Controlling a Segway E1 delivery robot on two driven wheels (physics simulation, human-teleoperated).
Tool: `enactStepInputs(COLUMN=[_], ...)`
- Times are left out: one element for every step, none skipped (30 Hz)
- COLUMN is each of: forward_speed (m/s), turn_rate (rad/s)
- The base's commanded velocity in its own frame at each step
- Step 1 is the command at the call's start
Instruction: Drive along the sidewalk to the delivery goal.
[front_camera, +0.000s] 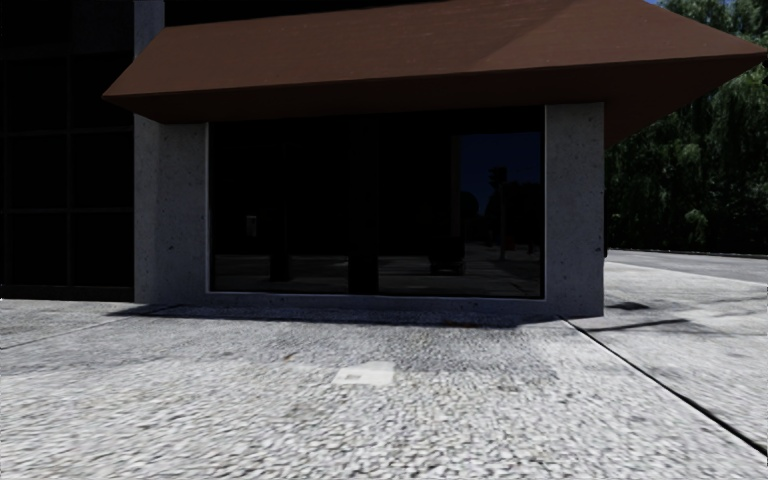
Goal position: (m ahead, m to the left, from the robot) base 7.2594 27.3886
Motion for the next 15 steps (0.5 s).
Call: enactStepInputs(forward_speed=[1.72, 1.72, 1.63, 1.59, 1.59, 1.59, 1.59, 1.59, 1.58, 1.58, 1.58, 1.58, 1.58, 1.58, 1.58], turn_rate=[0.39, 0.39, 0.43, 0.44, 0.45, 0.47, 0.47, 0.52, 0.54, 0.54, 0.54, 0.54, 0.55, 0.55, 0.55])
